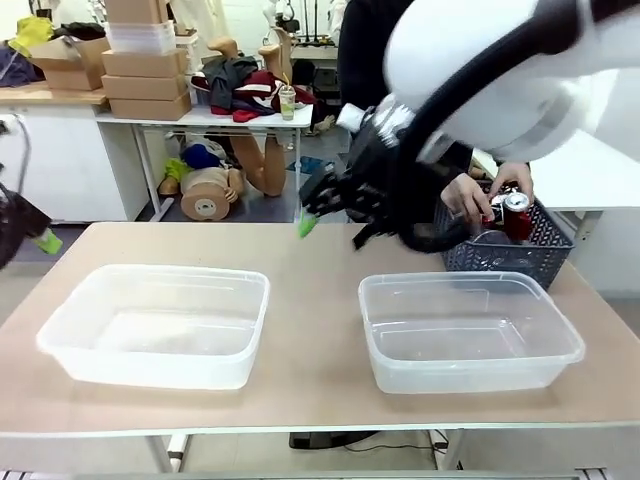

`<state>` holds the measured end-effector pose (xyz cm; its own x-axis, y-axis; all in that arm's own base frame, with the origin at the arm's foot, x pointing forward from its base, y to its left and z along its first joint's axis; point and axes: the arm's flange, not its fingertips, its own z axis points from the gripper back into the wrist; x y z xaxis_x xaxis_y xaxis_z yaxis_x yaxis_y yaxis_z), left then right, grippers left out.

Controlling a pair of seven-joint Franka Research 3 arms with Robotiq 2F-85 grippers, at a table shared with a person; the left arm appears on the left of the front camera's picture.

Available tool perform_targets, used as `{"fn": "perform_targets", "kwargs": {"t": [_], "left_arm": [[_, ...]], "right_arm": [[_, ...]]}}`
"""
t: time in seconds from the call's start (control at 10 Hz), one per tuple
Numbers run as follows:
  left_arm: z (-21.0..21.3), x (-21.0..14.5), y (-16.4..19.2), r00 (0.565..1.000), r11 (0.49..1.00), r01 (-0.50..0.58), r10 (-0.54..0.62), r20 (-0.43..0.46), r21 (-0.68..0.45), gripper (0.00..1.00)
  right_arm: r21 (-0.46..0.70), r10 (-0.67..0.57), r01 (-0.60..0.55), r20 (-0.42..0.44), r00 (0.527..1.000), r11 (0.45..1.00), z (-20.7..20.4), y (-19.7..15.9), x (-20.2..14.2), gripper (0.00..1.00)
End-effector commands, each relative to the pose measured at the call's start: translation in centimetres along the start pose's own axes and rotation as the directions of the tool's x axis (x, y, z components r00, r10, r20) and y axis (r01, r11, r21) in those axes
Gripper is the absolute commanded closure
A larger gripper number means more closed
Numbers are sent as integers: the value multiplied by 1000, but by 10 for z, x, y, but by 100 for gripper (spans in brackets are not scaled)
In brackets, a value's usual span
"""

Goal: Sort the waste into each basket.
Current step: Pick up the Organizing box on the left side of the table and lift it.

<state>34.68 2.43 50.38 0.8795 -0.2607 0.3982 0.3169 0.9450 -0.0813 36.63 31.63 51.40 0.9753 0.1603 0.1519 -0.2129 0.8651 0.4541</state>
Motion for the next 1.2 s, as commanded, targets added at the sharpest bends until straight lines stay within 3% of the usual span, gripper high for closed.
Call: {"fn": "perform_targets", "kwargs": {"t": [0.0,0.1,0.2,0.3,0.4,0.5,0.6,0.7,0.8,0.9,1.1], "left_arm": [[-30,11,-8,996,997,65,-62,-71,34,0],[-37,10,-12,989,995,97,-93,-118,34,0],[-46,5,-17,986,992,123,-122,-114,1,0],[-56,4,-20,985,993,115,-113,-130,7,0],[-63,4,-20,988,997,74,-74,-136,-3,0],[-54,10,-21,987,995,97,-96,-132,0,0],[-54,10,-21,987,995,97,-96,-132,0,0],[-54,10,-21,987,995,97,-96,-132,0,0],[-54,10,-21,987,995,97,-96,-132,0,0],[-56,11,-21,986,995,96,-95,-139,-3,0],[-76,8,-17,967,983,180,-182,-179,-28,0]], "right_arm": [[-90,-171,160,-127,977,983,-65,60,44,0],[-163,-262,245,-93,960,956,-99,76,55,0],[-207,-320,314,7,947,926,-129,89,68,0],[-286,-294,269,-47,955,919,-155,97,71,0],[-443,-304,239,-82,949,864,-165,93,69,0],[-468,-288,196,-133,948,862,-134,78,64,0],[-290,-287,263,-43,957,920,-168,68,49,0],[-290,-287,263,-43,957,920,-168,68,49,0],[-392,-295,245,-73,953,887,-165,63,55,0],[-450,-337,286,-35,941,846,-176,68,57,0],[-453,-392,344,-14,920,822,-197,75,62,0]]}}
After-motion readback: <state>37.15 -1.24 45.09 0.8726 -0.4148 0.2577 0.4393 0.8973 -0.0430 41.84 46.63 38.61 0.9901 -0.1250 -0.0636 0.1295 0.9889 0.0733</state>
